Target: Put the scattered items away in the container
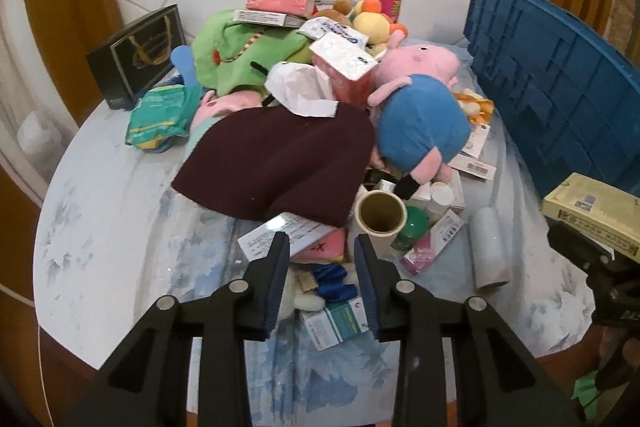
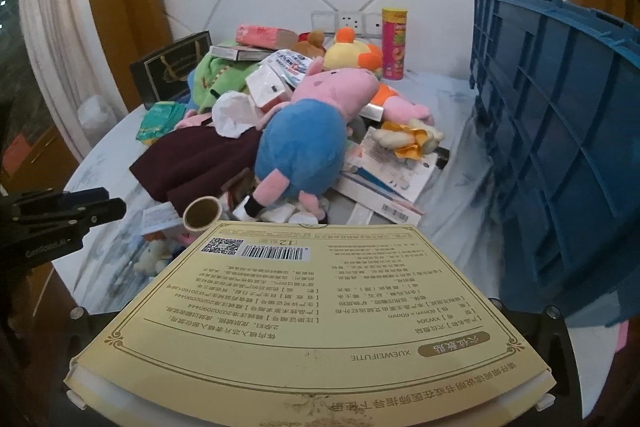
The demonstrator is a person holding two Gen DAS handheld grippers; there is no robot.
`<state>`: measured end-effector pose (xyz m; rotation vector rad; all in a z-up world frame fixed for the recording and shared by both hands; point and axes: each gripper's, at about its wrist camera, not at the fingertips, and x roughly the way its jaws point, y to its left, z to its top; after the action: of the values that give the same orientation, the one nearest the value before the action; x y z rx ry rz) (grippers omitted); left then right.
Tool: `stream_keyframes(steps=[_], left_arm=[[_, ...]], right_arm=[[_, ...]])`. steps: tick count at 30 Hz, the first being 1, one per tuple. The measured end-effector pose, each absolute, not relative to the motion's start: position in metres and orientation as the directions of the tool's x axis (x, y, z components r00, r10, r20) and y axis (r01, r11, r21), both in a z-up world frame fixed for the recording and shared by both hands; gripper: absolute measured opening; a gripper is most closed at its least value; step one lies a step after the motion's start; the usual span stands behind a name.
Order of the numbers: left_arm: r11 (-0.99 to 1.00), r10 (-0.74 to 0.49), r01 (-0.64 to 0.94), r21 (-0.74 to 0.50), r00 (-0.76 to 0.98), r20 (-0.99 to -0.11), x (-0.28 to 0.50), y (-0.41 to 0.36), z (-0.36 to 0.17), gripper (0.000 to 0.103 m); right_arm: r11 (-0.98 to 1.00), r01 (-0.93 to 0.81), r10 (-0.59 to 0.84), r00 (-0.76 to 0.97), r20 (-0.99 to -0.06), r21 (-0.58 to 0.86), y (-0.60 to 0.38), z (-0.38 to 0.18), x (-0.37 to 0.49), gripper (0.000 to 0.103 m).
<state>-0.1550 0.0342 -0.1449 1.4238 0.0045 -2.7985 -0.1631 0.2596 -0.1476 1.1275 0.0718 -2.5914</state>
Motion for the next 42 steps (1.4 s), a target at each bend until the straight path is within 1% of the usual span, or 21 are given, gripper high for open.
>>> stream_keyframes(steps=[1,2,4,11,19,24,26,29,33,37,40,42], left_arm=[[-1.000,-0.014,0.015,0.006,-0.594,-0.804,-0.154,0.033,-0.143,0.064],[-1.000,-0.028,0.028,0.014,-0.600,-0.799,-0.153,0.032,-0.142,0.074],[-0.999,-0.043,0.042,0.021,-0.609,-0.792,-0.152,0.030,-0.139,0.077],[-0.999,-0.033,0.042,0.010,-0.605,-0.795,-0.153,0.025,-0.139,0.077],[-0.998,-0.042,0.066,0.004,-0.587,-0.808,-0.156,0.023,-0.146,0.077],[-0.999,0.039,-0.008,-0.043,-0.605,-0.795,-0.159,0.045,-0.139,0.077],[-0.999,0.051,-0.027,-0.043,-0.611,-0.790,-0.162,0.055,-0.135,0.077],[-0.998,0.065,-0.052,-0.042,-0.619,-0.782,-0.166,0.070,-0.129,0.077],[-0.997,0.072,-0.074,-0.032,-0.630,-0.774,-0.171,0.084,-0.120,0.077],[-0.992,0.108,-0.124,-0.038,-0.626,-0.772,-0.176,0.086,-0.117,0.077],[-0.991,0.069,-0.135,0.022,-0.629,-0.774,-0.181,0.086,-0.126,0.077],[-0.993,0.059,-0.117,0.015,-0.599,-0.798,-0.188,0.074,-0.142,0.077]], right_arm=[[-0.950,0.302,-0.263,-0.642,-0.720,0.079,0.259,-0.147,-0.164,0.103],[-0.951,0.300,-0.263,-0.645,-0.718,0.079,0.259,-0.145,-0.163,0.103],[-0.952,0.296,-0.261,-0.650,-0.714,0.079,0.260,-0.143,-0.163,0.103],[-0.960,0.271,-0.242,-0.664,-0.708,0.074,0.262,-0.137,-0.164,0.103],[-0.970,0.228,-0.217,-0.639,-0.738,0.088,0.268,-0.147,-0.176,0.103],[-0.953,0.293,-0.245,-0.612,-0.752,0.072,0.263,-0.156,-0.180,0.103],[-0.942,0.330,-0.263,-0.606,-0.751,0.063,0.260,-0.159,-0.180,0.103],[-0.938,0.346,-0.251,-0.610,-0.751,0.032,0.259,-0.161,-0.182,0.103],[-0.932,0.358,-0.286,-0.642,-0.712,0.052,0.271,-0.141,-0.177,0.103],[-0.941,0.338,-0.240,-0.643,-0.727,0.011,0.272,-0.142,-0.186,0.103],[-0.948,0.317,-0.223,-0.618,-0.754,0.021,0.269,-0.160,-0.197,0.103],[-0.947,0.317,-0.244,-0.594,-0.767,0.055,0.264,-0.171,-0.202,0.103]])
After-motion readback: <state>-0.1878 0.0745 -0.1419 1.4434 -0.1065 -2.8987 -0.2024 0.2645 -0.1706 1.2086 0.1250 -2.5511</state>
